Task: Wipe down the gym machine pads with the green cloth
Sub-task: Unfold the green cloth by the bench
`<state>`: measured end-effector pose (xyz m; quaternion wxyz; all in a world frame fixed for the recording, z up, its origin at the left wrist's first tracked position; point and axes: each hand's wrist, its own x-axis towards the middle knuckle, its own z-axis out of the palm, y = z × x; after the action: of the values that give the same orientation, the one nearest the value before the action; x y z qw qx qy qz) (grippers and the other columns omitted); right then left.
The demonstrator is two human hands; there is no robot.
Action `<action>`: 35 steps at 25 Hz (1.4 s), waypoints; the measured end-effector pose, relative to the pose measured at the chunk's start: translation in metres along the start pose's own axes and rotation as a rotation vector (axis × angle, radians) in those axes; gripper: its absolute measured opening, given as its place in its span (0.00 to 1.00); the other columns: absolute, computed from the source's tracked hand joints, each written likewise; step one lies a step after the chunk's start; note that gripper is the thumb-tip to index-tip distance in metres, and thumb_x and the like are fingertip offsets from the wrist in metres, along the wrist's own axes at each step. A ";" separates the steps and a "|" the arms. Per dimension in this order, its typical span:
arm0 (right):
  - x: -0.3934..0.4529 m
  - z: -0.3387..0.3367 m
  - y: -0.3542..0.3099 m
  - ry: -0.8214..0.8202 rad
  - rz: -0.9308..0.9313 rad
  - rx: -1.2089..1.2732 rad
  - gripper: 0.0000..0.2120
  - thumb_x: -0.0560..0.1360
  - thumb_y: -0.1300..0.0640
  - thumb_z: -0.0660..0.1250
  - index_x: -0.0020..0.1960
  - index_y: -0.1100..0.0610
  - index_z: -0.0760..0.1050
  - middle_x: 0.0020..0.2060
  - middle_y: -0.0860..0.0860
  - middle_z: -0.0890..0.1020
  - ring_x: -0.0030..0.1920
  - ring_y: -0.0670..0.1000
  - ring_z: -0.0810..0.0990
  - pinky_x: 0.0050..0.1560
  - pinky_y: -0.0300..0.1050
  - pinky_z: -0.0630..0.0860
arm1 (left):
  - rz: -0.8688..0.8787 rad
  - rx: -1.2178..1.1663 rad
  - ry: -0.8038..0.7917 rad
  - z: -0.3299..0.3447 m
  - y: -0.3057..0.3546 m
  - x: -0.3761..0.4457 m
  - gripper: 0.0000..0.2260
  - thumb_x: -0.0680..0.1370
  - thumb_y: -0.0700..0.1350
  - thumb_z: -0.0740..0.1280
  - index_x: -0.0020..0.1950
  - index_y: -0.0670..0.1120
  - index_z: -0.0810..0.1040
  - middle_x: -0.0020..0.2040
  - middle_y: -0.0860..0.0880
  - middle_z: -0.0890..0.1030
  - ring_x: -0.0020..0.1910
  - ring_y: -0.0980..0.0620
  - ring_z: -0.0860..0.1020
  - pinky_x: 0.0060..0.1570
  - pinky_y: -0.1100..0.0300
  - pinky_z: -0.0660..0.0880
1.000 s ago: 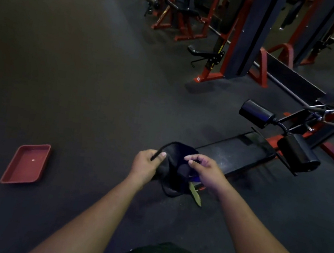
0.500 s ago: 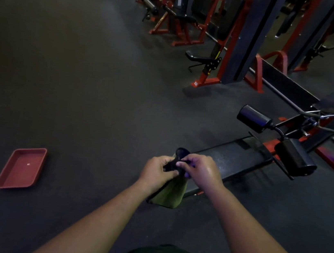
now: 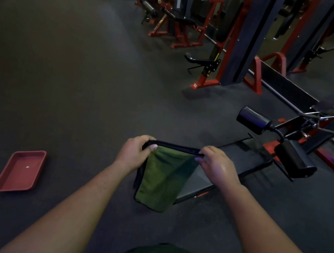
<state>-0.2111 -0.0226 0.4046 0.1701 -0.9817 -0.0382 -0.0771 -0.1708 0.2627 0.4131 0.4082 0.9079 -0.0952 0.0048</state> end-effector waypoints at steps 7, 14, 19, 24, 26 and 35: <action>0.018 -0.031 -0.020 0.032 0.162 1.476 0.22 0.72 0.60 0.74 0.61 0.46 0.71 0.50 0.49 0.81 0.50 0.47 0.81 0.55 0.44 0.79 | -0.105 -1.033 -0.059 -0.024 0.057 0.019 0.06 0.83 0.41 0.64 0.59 0.44 0.77 0.49 0.45 0.83 0.49 0.50 0.81 0.55 0.50 0.78; 0.022 -0.006 -0.045 -0.068 0.299 1.420 0.16 0.73 0.56 0.76 0.58 0.62 0.81 0.54 0.60 0.85 0.54 0.57 0.84 0.60 0.56 0.79 | -0.263 -1.028 -0.298 -0.029 0.019 0.018 0.41 0.71 0.74 0.62 0.74 0.47 0.72 0.68 0.45 0.79 0.68 0.45 0.78 0.66 0.44 0.74; 0.019 -0.001 -0.028 -0.118 0.404 1.383 0.15 0.74 0.58 0.74 0.56 0.67 0.80 0.50 0.64 0.85 0.49 0.60 0.84 0.50 0.51 0.81 | -0.388 -0.875 -0.229 0.008 -0.002 -0.006 0.17 0.74 0.41 0.76 0.61 0.37 0.81 0.56 0.38 0.85 0.59 0.37 0.82 0.56 0.50 0.81; 0.012 0.005 -0.022 -0.102 0.362 1.162 0.11 0.75 0.60 0.74 0.56 0.61 0.80 0.50 0.58 0.87 0.50 0.56 0.86 0.49 0.49 0.83 | -0.461 -0.637 0.100 -0.001 0.007 0.008 0.16 0.73 0.43 0.79 0.55 0.42 0.78 0.51 0.46 0.84 0.52 0.47 0.84 0.46 0.62 0.77; 0.017 0.009 -0.026 0.008 0.422 0.870 0.15 0.72 0.53 0.78 0.54 0.56 0.77 0.46 0.55 0.86 0.47 0.56 0.85 0.48 0.52 0.83 | -0.493 -0.515 0.164 0.005 0.012 0.007 0.24 0.75 0.48 0.77 0.65 0.47 0.71 0.56 0.47 0.78 0.54 0.49 0.79 0.51 0.59 0.74; 0.012 -0.001 -0.011 -0.084 0.161 0.657 0.30 0.69 0.69 0.73 0.65 0.49 0.70 0.60 0.51 0.76 0.59 0.53 0.77 0.57 0.39 0.71 | -0.125 -0.392 -0.261 -0.010 0.011 0.014 0.39 0.69 0.39 0.80 0.76 0.56 0.66 0.66 0.48 0.75 0.66 0.49 0.76 0.66 0.54 0.74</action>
<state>-0.2004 -0.0118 0.4112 0.4812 -0.8766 0.0097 -0.0064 -0.1582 0.2610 0.4293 0.5604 0.8083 -0.0898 -0.1564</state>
